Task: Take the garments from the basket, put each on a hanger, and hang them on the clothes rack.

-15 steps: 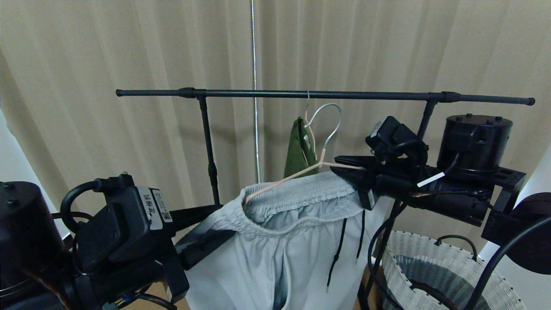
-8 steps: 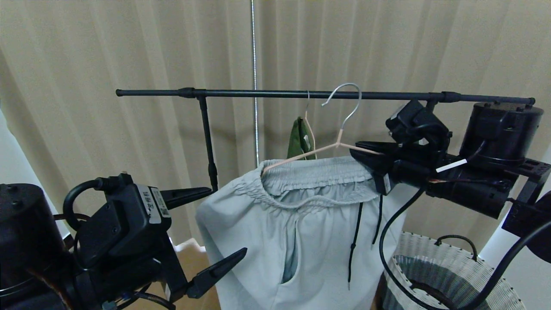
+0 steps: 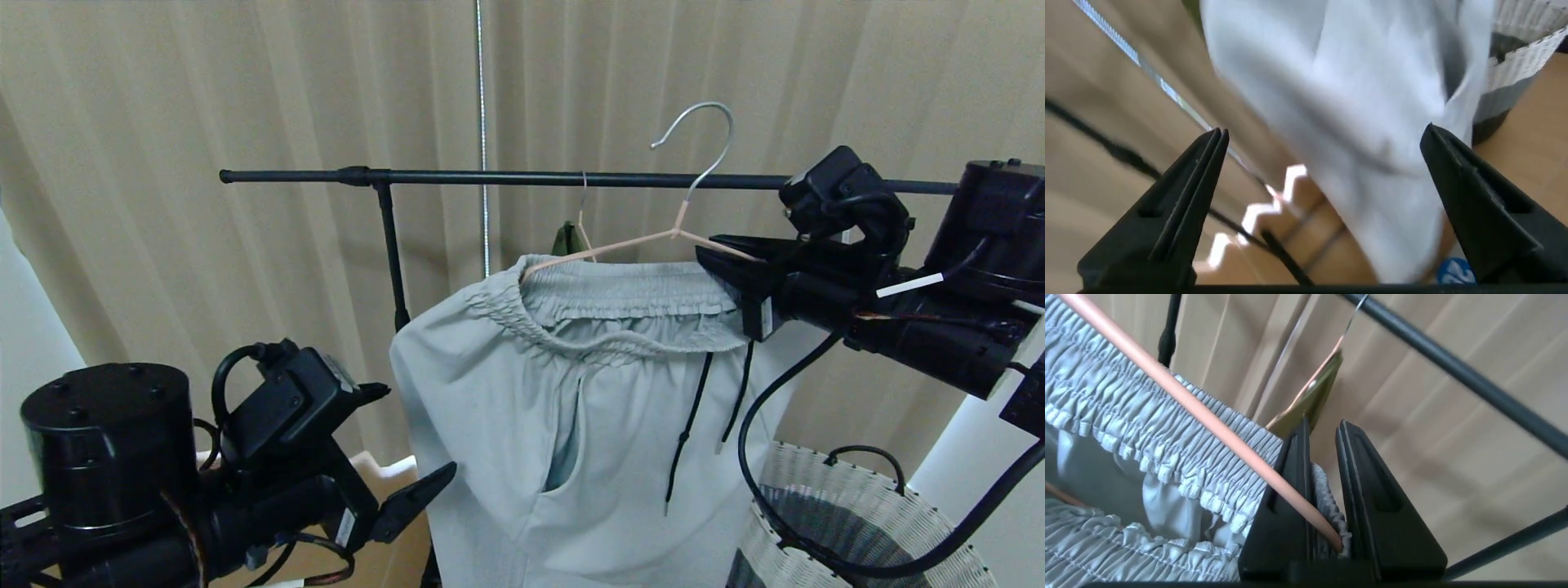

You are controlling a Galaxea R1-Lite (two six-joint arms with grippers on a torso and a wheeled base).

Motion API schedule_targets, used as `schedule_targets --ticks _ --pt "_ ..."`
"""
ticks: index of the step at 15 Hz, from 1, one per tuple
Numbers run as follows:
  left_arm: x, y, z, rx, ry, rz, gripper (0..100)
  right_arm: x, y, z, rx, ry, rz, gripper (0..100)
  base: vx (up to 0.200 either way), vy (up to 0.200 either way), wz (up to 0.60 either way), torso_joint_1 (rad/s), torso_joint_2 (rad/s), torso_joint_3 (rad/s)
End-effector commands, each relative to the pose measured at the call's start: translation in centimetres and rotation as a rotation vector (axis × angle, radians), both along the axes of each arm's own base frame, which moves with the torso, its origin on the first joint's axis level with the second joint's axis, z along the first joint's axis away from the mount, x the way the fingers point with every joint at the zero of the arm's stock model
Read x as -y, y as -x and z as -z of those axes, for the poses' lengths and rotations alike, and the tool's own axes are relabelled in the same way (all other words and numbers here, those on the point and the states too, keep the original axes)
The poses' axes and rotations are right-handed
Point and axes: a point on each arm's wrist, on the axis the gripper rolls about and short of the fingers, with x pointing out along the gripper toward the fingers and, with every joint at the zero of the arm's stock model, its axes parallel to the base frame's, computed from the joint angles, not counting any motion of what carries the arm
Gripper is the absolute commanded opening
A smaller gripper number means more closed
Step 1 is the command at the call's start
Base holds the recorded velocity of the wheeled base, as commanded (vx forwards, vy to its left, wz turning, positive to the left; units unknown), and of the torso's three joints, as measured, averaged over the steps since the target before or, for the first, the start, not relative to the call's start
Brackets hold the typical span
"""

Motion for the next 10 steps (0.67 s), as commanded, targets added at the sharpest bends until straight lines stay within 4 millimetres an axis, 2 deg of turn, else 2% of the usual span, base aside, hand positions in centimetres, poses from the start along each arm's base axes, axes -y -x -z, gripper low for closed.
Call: schedule_targets --ticks 1,2,3,6,10 --pt "0.7 -1.3 1.2 -0.029 -0.007 -0.032 100 0.1 0.4 -0.4 0.013 -0.006 -0.003 0 0.0 0.0 0.0 0.0 0.0 0.0" --pt "0.8 -1.5 1.3 -0.017 0.0 -0.039 100 0.1 0.6 -0.5 0.015 -0.005 -0.005 0 0.0 0.0 0.0 0.0 0.0 0.0" --pt "0.8 -1.5 1.3 -0.001 0.007 -0.051 0 0.2 0.8 -0.6 0.019 -0.007 -0.006 0 0.0 0.0 0.0 0.0 0.0 0.0" --pt "0.1 -1.5 1.8 -0.009 -0.018 -0.082 0 0.0 0.9 -0.8 0.026 -0.01 -0.009 0 0.0 0.0 0.0 0.0 0.0 0.0" --pt "-2.7 -2.4 2.1 0.036 -0.102 -0.18 0 1.3 0.4 -1.0 0.033 -0.01 0.043 0 0.0 0.0 0.0 0.0 0.0 0.0"
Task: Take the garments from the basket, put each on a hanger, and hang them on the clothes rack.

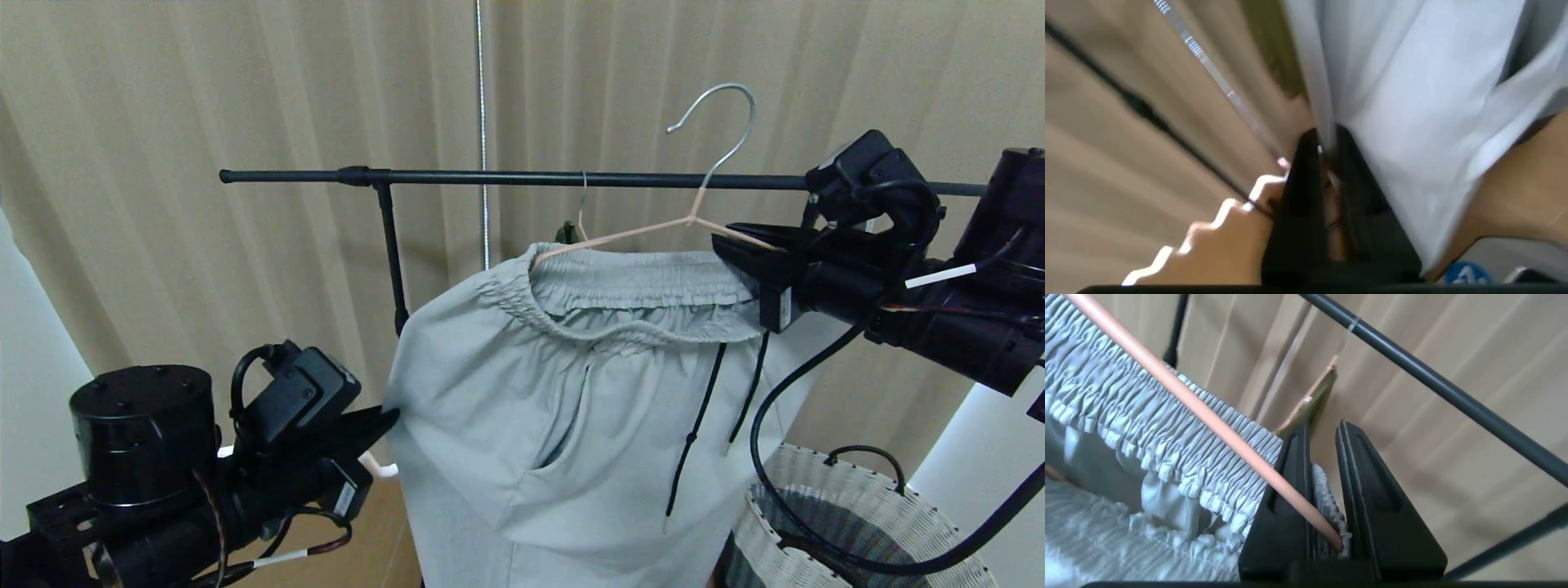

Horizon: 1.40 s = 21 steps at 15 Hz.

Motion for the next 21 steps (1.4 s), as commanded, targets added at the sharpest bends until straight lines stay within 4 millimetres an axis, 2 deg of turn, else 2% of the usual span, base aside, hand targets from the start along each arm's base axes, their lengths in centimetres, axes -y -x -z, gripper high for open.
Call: schedule_targets --ticks 1,6,10,13,14,18,21 --pt "-2.1 -0.5 0.1 0.051 -0.055 -0.074 0 1.0 -0.4 -0.1 0.005 0.0 0.039 0 0.0 0.0 0.0 0.0 0.0 0.0" --pt "-3.6 -0.7 0.1 0.106 -0.063 -0.128 0 1.8 -0.7 0.0 0.002 0.002 0.069 0 0.0 0.0 0.0 0.0 0.0 0.0" --pt "-4.3 -1.9 -1.4 0.171 -0.04 -0.176 0 1.8 -0.5 0.1 -0.002 0.005 0.069 0 0.0 0.0 0.0 0.0 0.0 0.0" --pt "-4.2 -1.4 -0.9 0.152 -0.045 -0.158 0 1.8 -0.6 0.1 -0.002 0.005 0.068 0 0.0 0.0 0.0 0.0 0.0 0.0" --pt "-3.6 -0.9 -1.2 0.16 -0.029 -0.105 100 1.6 -0.6 0.0 0.003 0.003 0.063 0 0.0 0.0 0.0 0.0 0.0 0.0" --pt "-3.4 0.6 -2.1 0.198 -0.003 -0.061 100 2.2 0.2 -0.2 -0.048 0.022 0.078 0 0.0 0.0 0.0 0.0 0.0 0.0" --pt "-4.3 3.2 -3.3 0.267 0.034 -0.02 100 4.4 1.8 -0.7 -0.111 0.055 0.254 0 0.0 0.0 0.0 0.0 0.0 0.0"
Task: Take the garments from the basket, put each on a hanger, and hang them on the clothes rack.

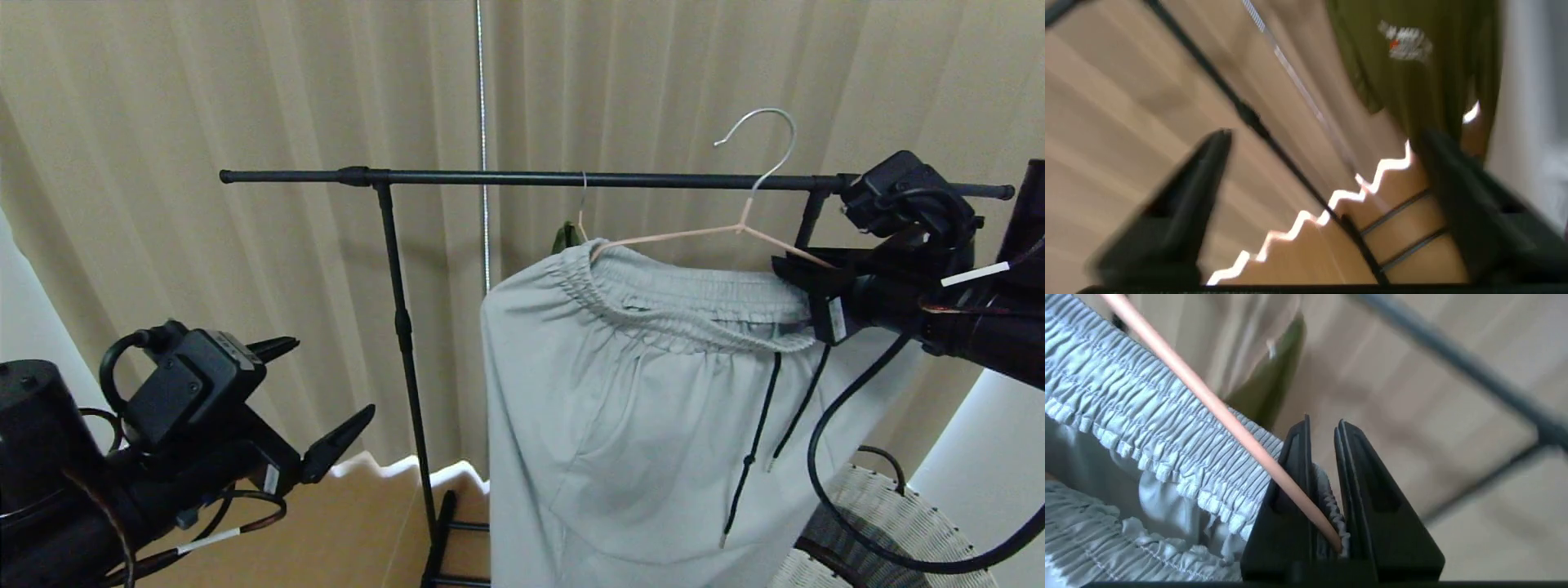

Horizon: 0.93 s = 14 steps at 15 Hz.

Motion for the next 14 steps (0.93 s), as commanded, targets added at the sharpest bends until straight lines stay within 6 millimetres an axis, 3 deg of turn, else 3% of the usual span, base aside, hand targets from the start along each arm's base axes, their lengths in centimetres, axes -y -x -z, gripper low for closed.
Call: schedule_targets --ticks 1,8,14 --pt "-0.9 2.5 -1.5 0.09 0.035 -0.002 100 1.9 1.8 -1.4 0.02 0.003 0.09 0 0.0 0.0 0.0 0.0 0.0 0.0" --pt "-3.1 5.7 -0.2 0.039 0.15 -0.1 100 7.8 6.2 -2.2 -0.084 0.035 0.385 0 0.0 0.0 0.0 0.0 0.0 0.0" --pt "-3.8 5.7 -0.1 0.011 0.227 -0.157 100 10.0 7.1 -2.0 -0.115 0.071 0.628 0 0.0 0.0 0.0 0.0 0.0 0.0"
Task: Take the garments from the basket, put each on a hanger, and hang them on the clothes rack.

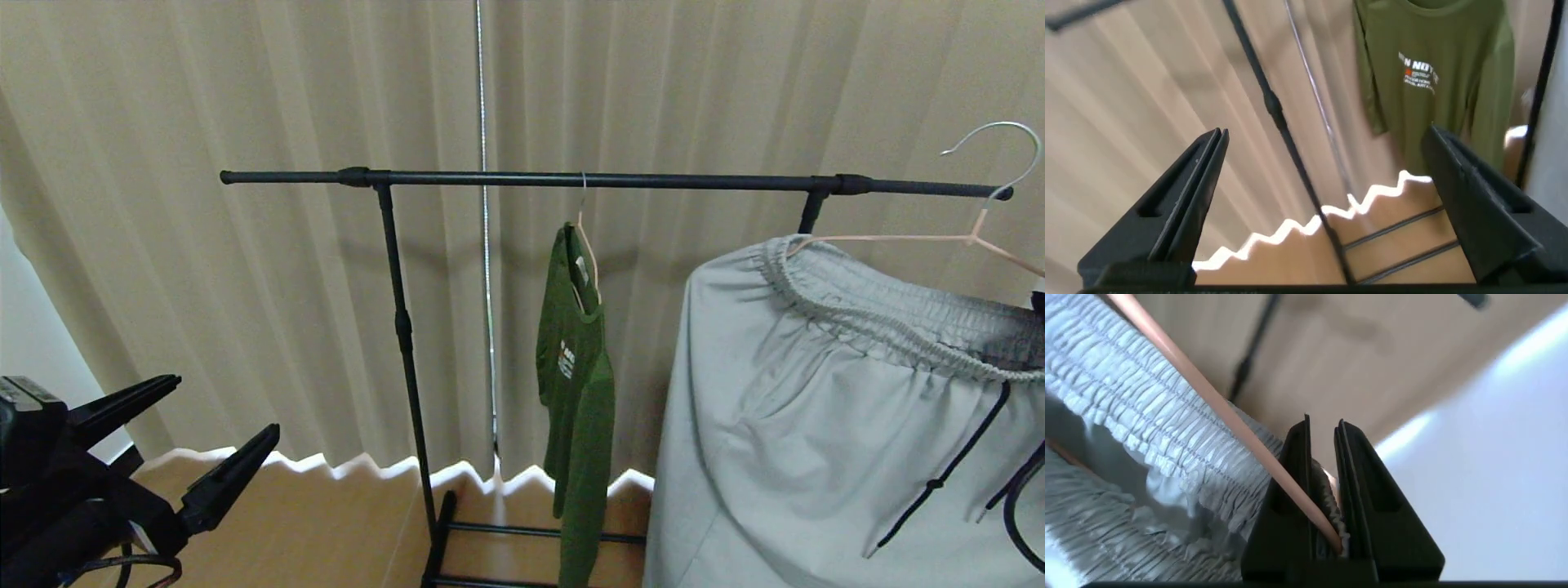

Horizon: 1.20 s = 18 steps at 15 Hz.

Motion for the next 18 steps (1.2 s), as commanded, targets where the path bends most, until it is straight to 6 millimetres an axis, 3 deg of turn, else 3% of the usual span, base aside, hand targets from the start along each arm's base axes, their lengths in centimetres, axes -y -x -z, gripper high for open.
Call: schedule_targets --ticks 1,6,9,12,18 --pt "0.0 -0.1 -0.4 0.016 0.001 -0.002 100 0.5 0.2 -0.1 -0.001 0.009 0.045 0 0.0 0.0 0.0 0.0 0.0 0.0" --pt "-0.8 0.5 -1.0 0.063 0.0 -0.062 100 0.6 0.2 0.2 -0.012 0.027 0.109 0 0.0 0.0 0.0 0.0 0.0 0.0" --pt "-0.8 0.4 -1.4 0.08 0.002 -0.065 100 0.1 1.8 1.4 -0.019 0.021 0.088 0 0.0 0.0 0.0 0.0 0.0 0.0" --pt "-0.7 0.2 -1.3 0.07 0.001 -0.058 100 -0.1 2.3 0.9 0.008 0.025 0.08 0 0.2 0.0 0.0 -0.001 0.0 0.002" --pt "-0.7 0.3 -0.9 0.055 -0.004 -0.052 100 -0.1 1.9 1.6 -0.025 0.018 0.072 0 0.2 0.0 0.0 0.005 0.0 0.002"
